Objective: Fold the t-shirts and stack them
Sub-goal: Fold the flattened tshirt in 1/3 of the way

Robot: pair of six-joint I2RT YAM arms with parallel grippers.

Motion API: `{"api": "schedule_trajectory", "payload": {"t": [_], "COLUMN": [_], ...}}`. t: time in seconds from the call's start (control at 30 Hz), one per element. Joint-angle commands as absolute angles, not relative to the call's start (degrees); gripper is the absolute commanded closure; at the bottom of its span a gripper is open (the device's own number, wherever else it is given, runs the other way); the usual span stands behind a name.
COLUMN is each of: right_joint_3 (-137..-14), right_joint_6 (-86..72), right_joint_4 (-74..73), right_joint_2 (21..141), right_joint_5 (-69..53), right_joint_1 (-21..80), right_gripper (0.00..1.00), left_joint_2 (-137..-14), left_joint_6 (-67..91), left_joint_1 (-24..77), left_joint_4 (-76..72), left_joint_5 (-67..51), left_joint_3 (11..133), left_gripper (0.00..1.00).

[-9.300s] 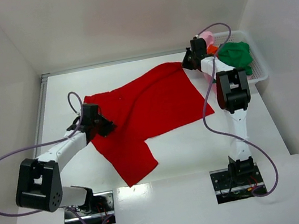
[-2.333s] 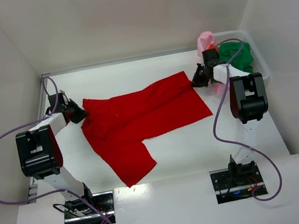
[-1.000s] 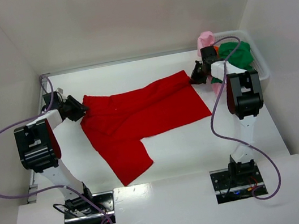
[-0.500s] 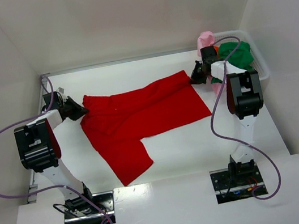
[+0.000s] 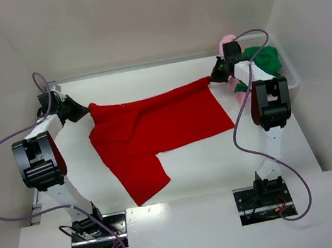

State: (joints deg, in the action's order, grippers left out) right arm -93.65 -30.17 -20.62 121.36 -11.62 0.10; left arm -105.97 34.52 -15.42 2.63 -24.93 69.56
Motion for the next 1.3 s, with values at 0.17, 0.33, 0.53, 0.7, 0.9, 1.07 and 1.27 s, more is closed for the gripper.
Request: {"api": "schedule_trajectory", "payload": {"t": [0.17, 0.33, 0.53, 0.7, 0.9, 1.07, 1.27], "right_joint_3": [-100.2, -99.7, -105.5, -115.0, -125.6, -126.3, -122.4], "right_joint_6": [-31.2, -31.2, -31.2, -31.8, -32.3, -32.3, -32.3], "right_joint_4": [-20.0, -17.3, -16.9, -18.0, -19.7, -20.4, -19.2], "right_joint_2": [124.1, 124.6, 127.8, 130.6, 133.3, 133.9, 133.9], "right_joint_5": [-10.4, -12.0, -12.0, -12.7, -13.7, -14.4, -14.4], "right_joint_1": [-0.6, -0.6, -1.1, -1.1, -1.1, -1.1, -1.1], "right_gripper": [1.00, 1.00, 1.00, 1.00, 1.00, 1.00, 1.00], "left_joint_2": [-108.6, -110.2, -110.8, -111.9, -112.4, -112.4, -112.4], "left_joint_6": [32.5, 32.0, 31.5, 30.8, 30.8, 30.8, 30.8], "left_joint_1": [-19.4, -19.4, -20.0, -20.5, -20.5, -21.0, -21.5], "left_joint_4": [2.6, 3.2, 3.2, 3.2, 2.6, 1.9, 1.9], "left_joint_5": [-25.1, -26.2, -26.2, -27.3, -28.7, -30.5, -32.4], "left_joint_3": [76.6, 78.0, 77.5, 77.0, 77.0, 78.0, 80.9], "left_gripper": [1.00, 1.00, 1.00, 1.00, 1.00, 1.00, 1.00]}}
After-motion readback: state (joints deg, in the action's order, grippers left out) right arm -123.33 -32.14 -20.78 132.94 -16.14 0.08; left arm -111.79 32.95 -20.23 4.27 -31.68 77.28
